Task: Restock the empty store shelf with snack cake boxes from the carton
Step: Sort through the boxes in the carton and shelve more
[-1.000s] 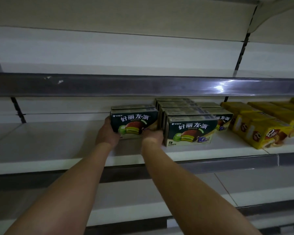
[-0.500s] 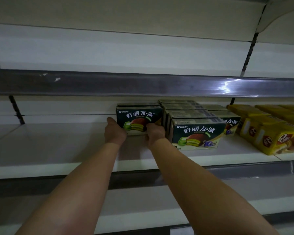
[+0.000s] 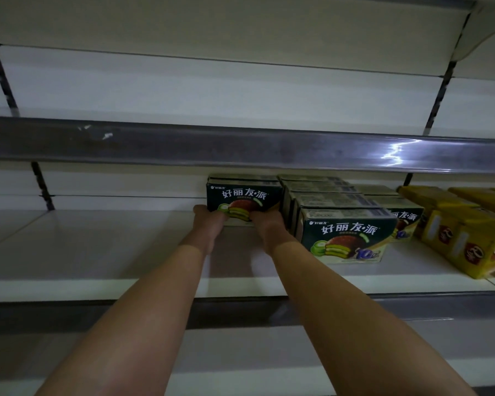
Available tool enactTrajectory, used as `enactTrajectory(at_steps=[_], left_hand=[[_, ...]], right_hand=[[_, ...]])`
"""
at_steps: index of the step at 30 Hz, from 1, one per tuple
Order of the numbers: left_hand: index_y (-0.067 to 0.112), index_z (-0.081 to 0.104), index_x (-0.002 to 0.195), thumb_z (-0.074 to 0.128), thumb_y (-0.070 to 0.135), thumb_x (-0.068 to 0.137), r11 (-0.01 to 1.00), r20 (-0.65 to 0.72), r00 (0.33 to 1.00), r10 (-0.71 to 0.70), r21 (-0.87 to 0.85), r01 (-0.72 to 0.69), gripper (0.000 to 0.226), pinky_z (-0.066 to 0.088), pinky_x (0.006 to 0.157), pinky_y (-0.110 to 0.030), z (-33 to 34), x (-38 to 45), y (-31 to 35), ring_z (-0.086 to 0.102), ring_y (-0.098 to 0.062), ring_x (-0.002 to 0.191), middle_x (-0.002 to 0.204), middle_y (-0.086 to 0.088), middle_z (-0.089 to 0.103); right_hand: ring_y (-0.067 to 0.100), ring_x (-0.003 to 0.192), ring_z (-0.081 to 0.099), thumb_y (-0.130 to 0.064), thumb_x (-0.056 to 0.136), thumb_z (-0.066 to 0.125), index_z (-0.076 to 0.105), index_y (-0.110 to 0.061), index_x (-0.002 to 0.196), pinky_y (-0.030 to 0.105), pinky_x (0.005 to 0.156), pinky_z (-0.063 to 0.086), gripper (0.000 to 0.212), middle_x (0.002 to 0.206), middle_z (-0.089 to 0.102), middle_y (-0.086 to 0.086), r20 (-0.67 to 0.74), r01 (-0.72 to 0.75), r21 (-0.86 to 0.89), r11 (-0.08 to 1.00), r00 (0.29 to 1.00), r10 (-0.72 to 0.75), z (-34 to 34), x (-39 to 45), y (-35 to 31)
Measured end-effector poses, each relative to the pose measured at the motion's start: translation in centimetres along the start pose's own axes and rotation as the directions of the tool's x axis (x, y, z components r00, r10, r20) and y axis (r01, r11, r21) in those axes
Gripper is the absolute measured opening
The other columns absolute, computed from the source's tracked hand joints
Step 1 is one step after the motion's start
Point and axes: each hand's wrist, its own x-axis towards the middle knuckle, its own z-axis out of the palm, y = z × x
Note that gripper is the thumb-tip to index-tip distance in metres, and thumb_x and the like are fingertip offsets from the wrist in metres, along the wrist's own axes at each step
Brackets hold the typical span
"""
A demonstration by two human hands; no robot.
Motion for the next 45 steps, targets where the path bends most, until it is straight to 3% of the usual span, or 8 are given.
enactTrajectory(at_steps=[5,9,14,18,25,31,37,45], left_hand=[[-0.002,0.063,0.1,0.055,-0.004,0.079,0.993,-0.055,0.997,0.063,0.099,-0.057,0.023,0.044,0.064,-0.022,-1.2,0.4,-0.3,0.057,-0.024,0.08,0.106,-0.023,0.064],[0.004,0.043,0.14,0.054,0.005,0.09,0.97,-0.06,0.994,0.094,0.228,-0.078,0.051,0.042,0.105,-0.038,-2.1,-0.4,0.0,0.048,-0.031,0.125,0.143,-0.016,0.045],[0.004,0.049,0.134,0.055,0.012,0.092,0.891,-0.058,0.99,0.13,0.446,-0.091,0.044,0.039,0.1,-0.03,-3.7,-2.2,0.9,0.047,-0.031,0.127,0.141,-0.015,0.047],[0.004,0.051,0.132,0.053,0.014,0.093,0.815,-0.026,0.993,0.116,0.574,-0.08,0.04,0.036,0.099,-0.028,-4.9,-3.7,1.8,0.046,-0.029,0.127,0.14,-0.015,0.049],[0.006,0.052,0.127,0.047,0.016,0.097,0.668,0.09,0.989,0.121,0.729,-0.148,0.032,0.041,0.087,-0.027,-4.3,-7.8,2.6,0.053,-0.033,0.117,0.13,-0.016,0.056],[0.007,0.058,0.12,0.05,0.012,0.093,0.705,0.112,0.978,0.178,0.679,-0.207,0.029,0.046,0.093,-0.034,-1.5,-13.8,2.5,0.056,-0.033,0.111,0.124,-0.015,0.06],[0.011,0.059,0.116,0.049,0.012,0.095,0.653,0.158,0.948,0.278,0.692,-0.307,0.023,0.045,0.08,-0.031,4.6,-23.3,1.4,0.058,-0.03,0.103,0.117,-0.011,0.062],[0.009,0.057,0.122,0.049,0.017,0.096,0.556,0.476,0.877,0.066,0.712,-0.429,0.029,0.045,0.087,-0.033,16.8,-36.7,-5.9,0.057,-0.03,0.109,0.125,-0.011,0.059]], right_hand=[[0.032,0.118,0.053,-0.009,0.094,0.055,0.051,-0.002,0.133,0.032,0.092,0.04,0.04,0.128,0.058,0.017,0.047,0.05,-0.136,0.989,0.998,-0.044,0.2,0.4,0.4],[0.03,0.116,0.055,-0.009,0.094,0.055,0.054,-0.004,0.128,0.03,0.089,0.041,0.035,0.121,0.061,0.014,0.076,0.071,-0.177,0.982,0.995,-0.058,0.0,-0.3,0.3],[0.026,0.106,0.056,-0.013,0.096,0.049,0.055,-0.003,0.122,0.033,0.089,0.041,0.029,0.119,0.062,0.015,0.081,0.083,-0.364,0.928,0.995,-0.057,-0.6,-2.4,-0.6],[0.032,0.121,0.052,-0.023,0.096,0.049,0.044,-0.007,0.138,0.029,0.095,0.041,0.046,0.134,0.054,0.017,0.121,0.083,-0.632,0.77,0.993,-0.007,-0.9,-5.5,-1.6],[0.03,0.124,0.048,-0.034,0.099,0.045,0.037,-0.013,0.143,0.033,0.097,0.041,0.049,0.138,0.048,0.012,0.155,0.142,-0.808,0.573,0.988,-0.026,-3.9,-10.7,-2.8],[0.032,0.12,0.052,-0.03,0.097,0.048,0.043,-0.011,0.138,0.038,0.095,0.045,0.045,0.132,0.055,0.014,0.095,0.121,-0.796,0.594,0.993,-0.075,-11.0,-15.5,-1.3],[0.029,0.124,0.05,-0.028,0.099,0.046,0.039,-0.014,0.141,0.035,0.098,0.043,0.045,0.138,0.051,0.011,0.01,0.063,-0.82,0.569,0.995,-0.096,-23.0,-21.4,1.9],[0.029,0.124,0.047,-0.03,0.1,0.041,0.034,-0.014,0.144,0.036,0.097,0.043,0.047,0.141,0.046,0.009,-0.249,-0.231,-0.834,0.501,0.968,0.031,-41.1,-31.3,9.3]])
